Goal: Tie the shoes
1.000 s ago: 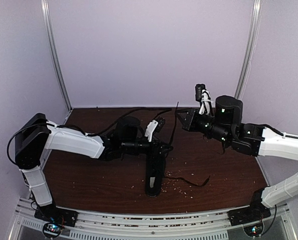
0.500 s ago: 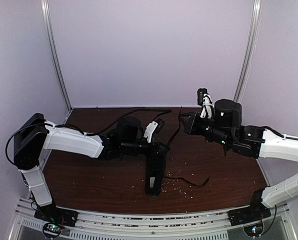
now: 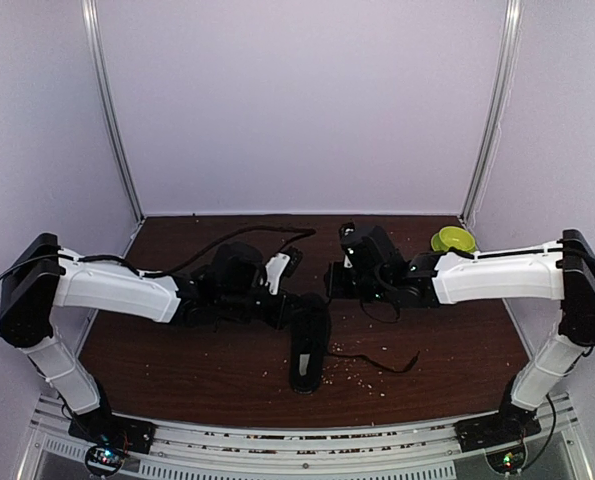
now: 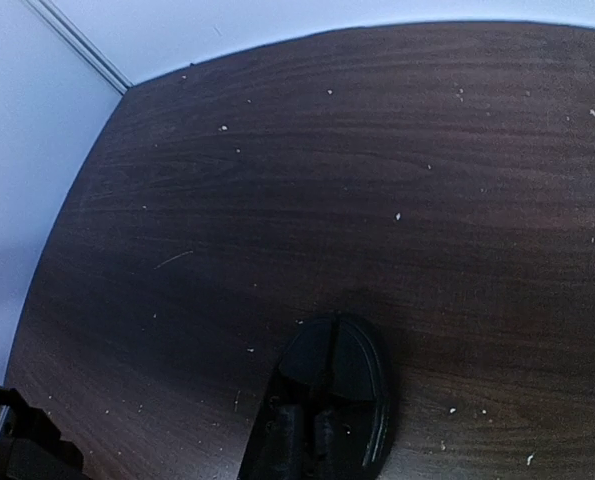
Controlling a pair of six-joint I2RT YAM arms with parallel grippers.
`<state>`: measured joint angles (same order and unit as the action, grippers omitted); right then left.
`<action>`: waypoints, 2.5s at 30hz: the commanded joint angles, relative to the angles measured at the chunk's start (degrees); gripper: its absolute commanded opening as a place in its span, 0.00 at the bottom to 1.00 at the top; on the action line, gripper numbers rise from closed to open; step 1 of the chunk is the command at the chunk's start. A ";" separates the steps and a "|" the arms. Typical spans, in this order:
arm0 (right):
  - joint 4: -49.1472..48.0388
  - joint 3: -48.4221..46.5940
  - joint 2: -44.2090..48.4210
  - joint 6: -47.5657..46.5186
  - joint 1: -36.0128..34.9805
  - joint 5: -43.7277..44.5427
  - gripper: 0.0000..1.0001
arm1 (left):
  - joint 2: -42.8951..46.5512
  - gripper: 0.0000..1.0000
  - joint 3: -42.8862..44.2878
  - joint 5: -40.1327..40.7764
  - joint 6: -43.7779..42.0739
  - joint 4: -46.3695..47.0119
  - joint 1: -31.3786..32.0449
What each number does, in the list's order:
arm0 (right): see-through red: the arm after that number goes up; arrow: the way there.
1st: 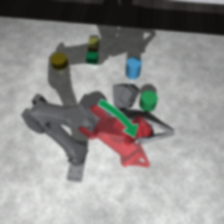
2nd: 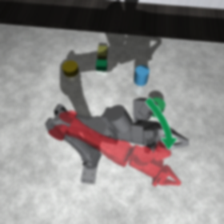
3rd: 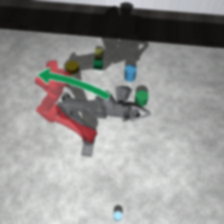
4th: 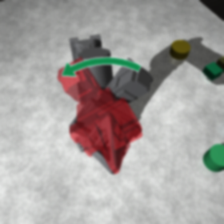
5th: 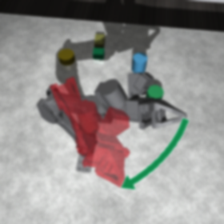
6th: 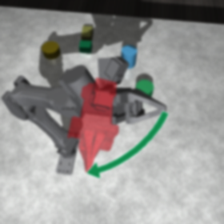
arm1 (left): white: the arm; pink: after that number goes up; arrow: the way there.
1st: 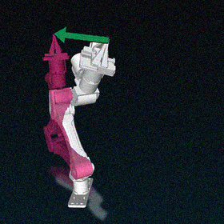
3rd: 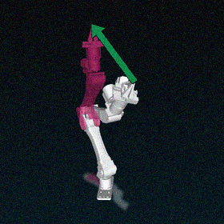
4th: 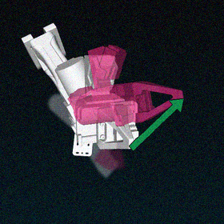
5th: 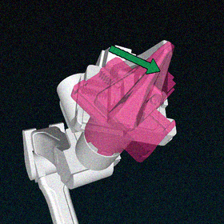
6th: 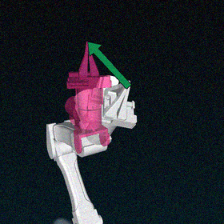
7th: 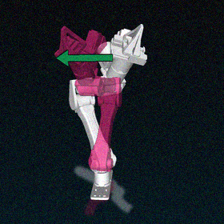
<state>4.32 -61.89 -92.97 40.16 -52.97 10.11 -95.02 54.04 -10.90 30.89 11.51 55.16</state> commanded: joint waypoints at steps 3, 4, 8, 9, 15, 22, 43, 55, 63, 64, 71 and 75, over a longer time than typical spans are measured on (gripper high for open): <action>6.14 -4.44 1.11 1.87 0.83 -2.18 0.64 | 3.44 0.00 1.89 3.86 5.81 -5.54 -1.66; 7.00 -3.91 2.69 1.90 0.78 -1.64 0.69 | 3.58 0.00 2.17 3.70 6.23 -5.85 -1.85; 11.50 0.51 10.50 3.03 0.85 2.74 0.77 | 3.83 0.00 2.69 2.84 7.21 -6.61 -2.69; 12.46 2.55 12.71 3.81 0.80 3.64 0.78 | 3.79 0.00 2.78 2.53 7.39 -6.85 -2.88; 16.04 17.82 25.61 12.41 0.94 6.42 0.79 | 3.19 0.00 3.04 1.16 7.31 -6.98 -3.56; 20.34 29.06 31.40 21.89 0.90 7.32 0.80 | 3.93 0.00 2.57 0.31 6.84 -6.56 -3.65; 20.47 31.87 23.00 30.96 0.76 3.50 0.71 | 5.05 0.00 1.74 1.05 7.42 -7.38 -3.65; 18.35 32.61 19.25 32.49 0.09 2.20 0.59 | 4.58 0.00 2.13 0.71 7.43 -7.93 -3.65; 13.31 31.98 15.83 32.43 -1.33 0.94 0.46 | 4.57 0.00 2.21 0.76 7.64 -7.93 -3.65; 12.85 31.41 15.00 32.13 -1.34 1.13 0.45 | 4.58 0.00 2.16 0.77 7.61 -7.97 -3.65; 18.73 25.14 9.92 29.56 -2.65 4.28 0.42 | 5.58 0.00 1.30 1.45 7.80 -8.06 -3.65; 22.61 24.74 10.68 30.25 -3.90 6.34 0.42 | 6.07 0.00 0.66 1.50 7.99 -7.54 -3.65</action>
<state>20.95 -36.32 -82.74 70.43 -55.66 13.30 -91.13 55.37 -9.63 38.15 2.31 51.83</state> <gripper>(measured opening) 0.425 0.010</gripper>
